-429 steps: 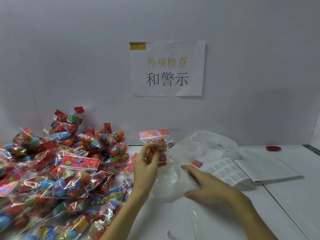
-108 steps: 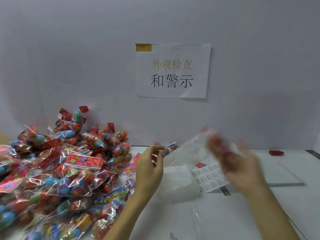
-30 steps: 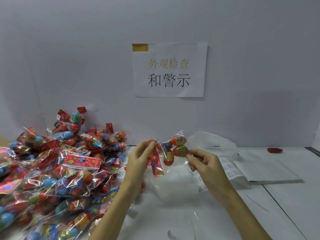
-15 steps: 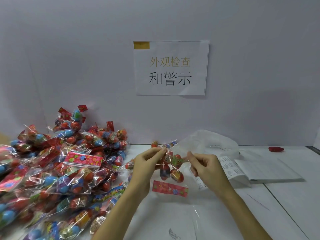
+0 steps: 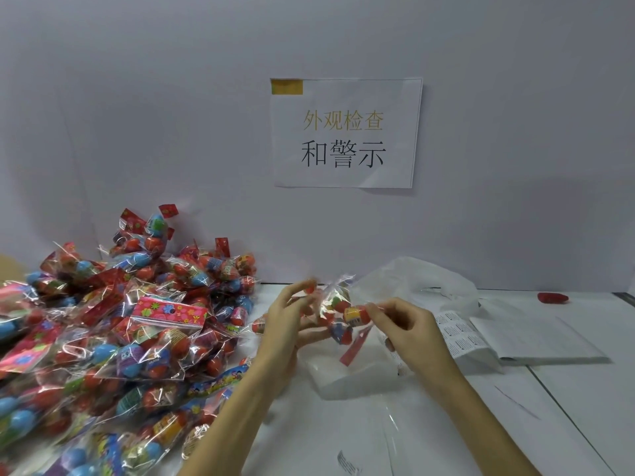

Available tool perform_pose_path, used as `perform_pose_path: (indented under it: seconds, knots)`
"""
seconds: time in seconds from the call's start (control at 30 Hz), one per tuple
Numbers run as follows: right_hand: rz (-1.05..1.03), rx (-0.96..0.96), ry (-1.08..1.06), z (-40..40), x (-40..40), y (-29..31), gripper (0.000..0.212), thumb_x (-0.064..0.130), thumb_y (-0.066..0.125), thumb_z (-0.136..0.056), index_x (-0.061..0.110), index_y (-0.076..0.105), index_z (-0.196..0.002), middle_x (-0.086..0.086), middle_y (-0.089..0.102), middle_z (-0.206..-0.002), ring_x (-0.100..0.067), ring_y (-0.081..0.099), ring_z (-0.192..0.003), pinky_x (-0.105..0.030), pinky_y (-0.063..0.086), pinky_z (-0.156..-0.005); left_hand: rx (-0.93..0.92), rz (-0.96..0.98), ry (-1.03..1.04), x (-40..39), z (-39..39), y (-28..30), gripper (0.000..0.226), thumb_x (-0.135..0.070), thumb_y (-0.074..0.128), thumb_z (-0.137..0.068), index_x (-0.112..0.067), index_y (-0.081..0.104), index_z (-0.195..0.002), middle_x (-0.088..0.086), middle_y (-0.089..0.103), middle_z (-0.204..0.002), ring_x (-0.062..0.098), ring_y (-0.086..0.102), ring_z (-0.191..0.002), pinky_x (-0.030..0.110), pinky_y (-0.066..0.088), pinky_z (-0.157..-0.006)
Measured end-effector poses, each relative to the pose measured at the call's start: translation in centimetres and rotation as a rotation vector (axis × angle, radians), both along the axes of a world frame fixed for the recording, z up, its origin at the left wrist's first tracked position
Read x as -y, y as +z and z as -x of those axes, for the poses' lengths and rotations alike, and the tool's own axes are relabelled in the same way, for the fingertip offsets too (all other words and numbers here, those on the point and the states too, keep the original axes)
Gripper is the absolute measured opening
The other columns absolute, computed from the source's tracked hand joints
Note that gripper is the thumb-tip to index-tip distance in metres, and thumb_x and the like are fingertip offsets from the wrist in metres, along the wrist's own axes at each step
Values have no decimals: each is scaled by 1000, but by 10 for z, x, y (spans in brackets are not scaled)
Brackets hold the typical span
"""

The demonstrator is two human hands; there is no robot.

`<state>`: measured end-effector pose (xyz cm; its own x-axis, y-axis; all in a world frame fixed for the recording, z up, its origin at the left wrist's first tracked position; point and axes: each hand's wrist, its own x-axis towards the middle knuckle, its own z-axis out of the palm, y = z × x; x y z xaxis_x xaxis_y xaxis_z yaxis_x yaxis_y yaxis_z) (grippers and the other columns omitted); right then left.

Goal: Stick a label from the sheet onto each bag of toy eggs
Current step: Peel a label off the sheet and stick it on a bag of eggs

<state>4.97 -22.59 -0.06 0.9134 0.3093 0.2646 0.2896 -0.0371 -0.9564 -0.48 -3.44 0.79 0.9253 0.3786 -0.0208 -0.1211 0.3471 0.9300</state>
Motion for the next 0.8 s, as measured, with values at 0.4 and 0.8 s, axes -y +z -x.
perform_pose_path:
  seconds: [0.4, 0.8]
  knots:
    - [-3, -51, 149, -1, 14, 12, 19, 39, 76, -86, 23, 84, -92, -15, 58, -63, -16, 49, -51, -25, 44, -48, 22, -161, -89, -10, 4, 5, 17, -17, 74, -93, -15, 83, -107, 9, 80, -107, 22, 75, -98, 25, 59, -75]
    - [-336, -53, 63, 0, 2, 3, 25, 4, 76, -90, 10, 80, -114, -9, 80, -111, -26, 77, -105, -30, 64, -80, 262, 182, -366, -1, -4, -8, 47, -25, 73, -87, -19, 69, -134, 14, 59, -148, 37, 55, -138, 55, 51, -107]
